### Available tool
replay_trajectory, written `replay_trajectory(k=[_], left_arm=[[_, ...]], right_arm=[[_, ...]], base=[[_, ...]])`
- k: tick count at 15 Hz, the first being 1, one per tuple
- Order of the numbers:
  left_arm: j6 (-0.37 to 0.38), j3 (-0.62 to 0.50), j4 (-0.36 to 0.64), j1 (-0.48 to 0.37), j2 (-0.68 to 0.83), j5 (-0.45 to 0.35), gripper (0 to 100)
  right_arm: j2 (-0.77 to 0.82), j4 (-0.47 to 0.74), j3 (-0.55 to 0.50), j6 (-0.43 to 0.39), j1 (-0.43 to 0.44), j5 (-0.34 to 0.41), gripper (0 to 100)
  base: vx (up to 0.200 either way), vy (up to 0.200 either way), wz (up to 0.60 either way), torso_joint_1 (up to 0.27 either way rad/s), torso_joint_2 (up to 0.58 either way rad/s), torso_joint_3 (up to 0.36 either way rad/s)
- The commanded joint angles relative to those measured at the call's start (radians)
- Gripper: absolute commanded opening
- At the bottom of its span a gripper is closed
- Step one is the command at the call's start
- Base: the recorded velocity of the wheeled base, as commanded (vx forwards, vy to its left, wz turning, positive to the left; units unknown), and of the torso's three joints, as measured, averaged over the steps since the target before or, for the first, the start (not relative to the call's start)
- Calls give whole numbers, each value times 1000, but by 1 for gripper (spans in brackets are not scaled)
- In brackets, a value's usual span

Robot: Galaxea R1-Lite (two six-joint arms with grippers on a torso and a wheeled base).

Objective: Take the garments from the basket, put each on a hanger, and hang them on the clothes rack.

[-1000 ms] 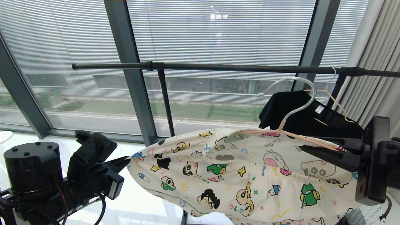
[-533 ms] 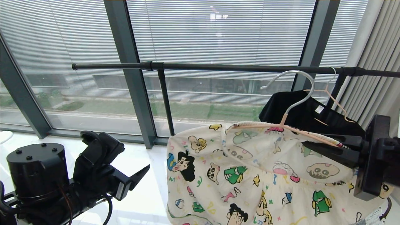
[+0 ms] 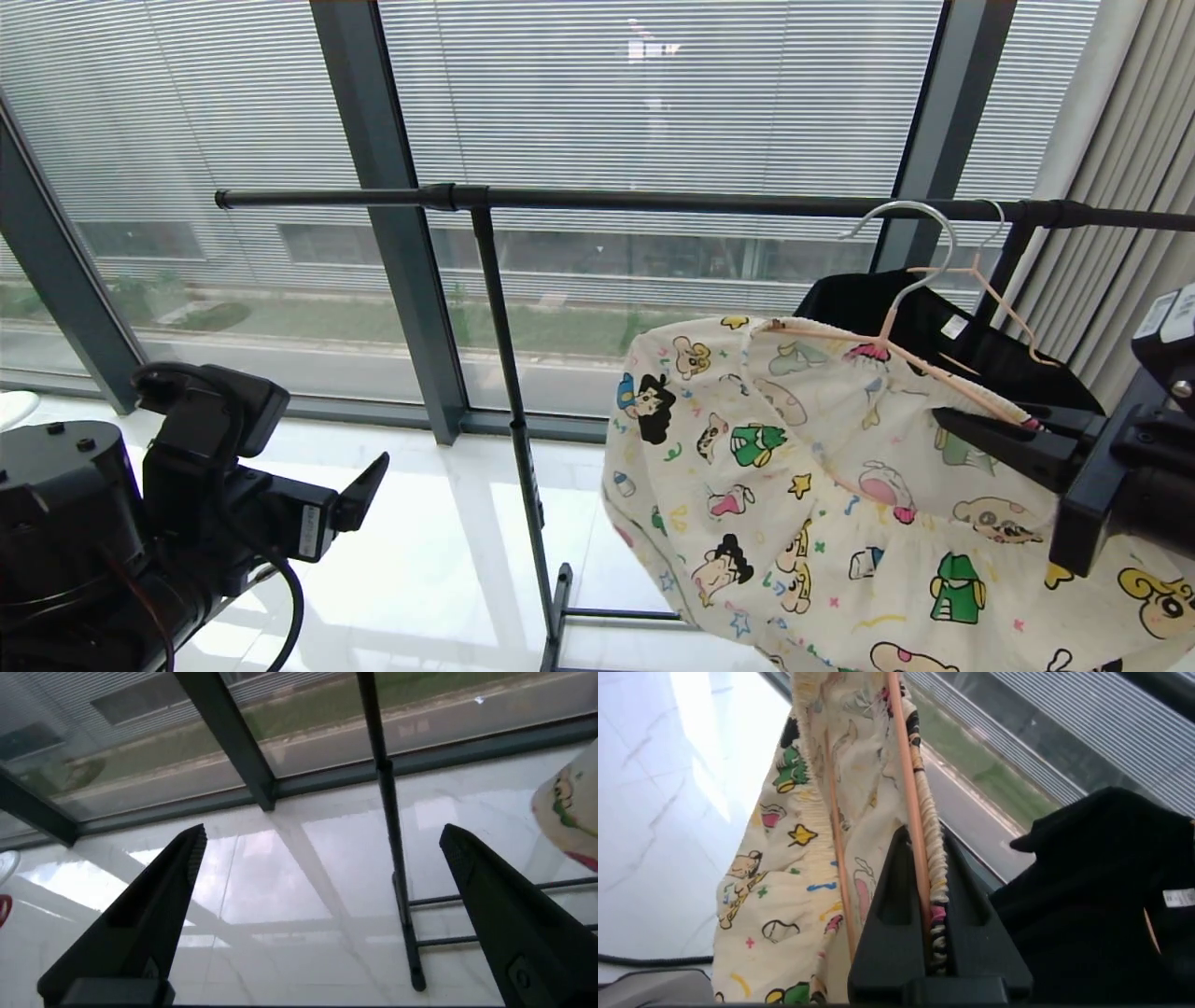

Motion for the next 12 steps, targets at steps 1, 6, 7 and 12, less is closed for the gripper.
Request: replay_trajectory(k=[1, 6, 7, 12], left_arm=[[0, -1, 0, 1, -12, 25, 100], [1, -6, 0, 15, -11, 59, 100], [1, -4, 0, 18, -11, 60, 100], [6, -6, 0, 18, -14, 166, 100]], right_arm=[[5, 1, 3, 1, -31, 1, 0], [9, 1, 12, 1, -107, -1, 0], [5, -1, 18, 1, -127, -1, 0], [-18, -1, 63, 13, -169, -1, 0]], base=[[0, 0, 0, 0, 0, 0], [0, 0, 0, 0, 0, 0], [0, 0, 0, 0, 0, 0], [0, 0, 0, 0, 0, 0]])
